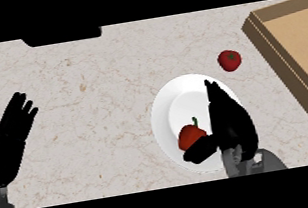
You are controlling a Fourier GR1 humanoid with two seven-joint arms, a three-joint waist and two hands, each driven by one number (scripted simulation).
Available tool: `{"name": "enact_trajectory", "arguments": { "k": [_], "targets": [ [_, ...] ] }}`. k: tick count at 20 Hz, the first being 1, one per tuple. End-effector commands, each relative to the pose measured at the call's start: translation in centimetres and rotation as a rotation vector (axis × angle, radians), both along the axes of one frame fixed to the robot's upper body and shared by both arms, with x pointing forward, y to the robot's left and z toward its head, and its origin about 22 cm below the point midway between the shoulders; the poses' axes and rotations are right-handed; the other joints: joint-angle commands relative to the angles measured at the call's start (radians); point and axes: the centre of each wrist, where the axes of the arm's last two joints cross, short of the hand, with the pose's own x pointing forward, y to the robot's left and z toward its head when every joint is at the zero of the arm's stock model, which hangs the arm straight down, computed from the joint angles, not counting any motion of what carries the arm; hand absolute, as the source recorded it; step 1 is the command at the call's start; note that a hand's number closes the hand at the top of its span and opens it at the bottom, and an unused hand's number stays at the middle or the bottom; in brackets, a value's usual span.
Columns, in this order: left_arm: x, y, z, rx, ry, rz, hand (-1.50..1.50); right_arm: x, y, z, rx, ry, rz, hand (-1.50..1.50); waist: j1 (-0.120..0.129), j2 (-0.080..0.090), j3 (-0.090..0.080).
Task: Pick the bell pepper from the plate and place it in the cardboard box
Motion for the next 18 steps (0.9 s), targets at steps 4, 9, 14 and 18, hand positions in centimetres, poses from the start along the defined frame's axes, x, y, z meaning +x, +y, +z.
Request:
{"name": "enact_trajectory", "arguments": {
  "k": [4,9,14,18],
  "targets": [
    [-0.3,0.7,0.1,0.01,0.009,-0.006,0.0,1.4,0.9,-0.4,-0.1,0.201,-0.136,-1.5,0.004,-0.001,0.0],
    [-0.3,0.5,0.8,0.0,0.01,-0.001,0.0,2.0,1.4,-0.8,-0.109,0.221,-0.12,-1.5,0.0,-0.002,0.0],
    [0.1,0.4,0.5,-0.002,0.011,0.01,0.0,2.3,1.7,-1.9,-0.113,0.24,-0.14,-1.5,-0.004,-0.001,0.0],
    [0.1,0.0,0.2,0.006,0.019,-0.006,0.0,3.2,1.6,-2.2,-0.144,0.285,-0.125,-1.5,-0.004,-0.001,0.0]
  ]
}}
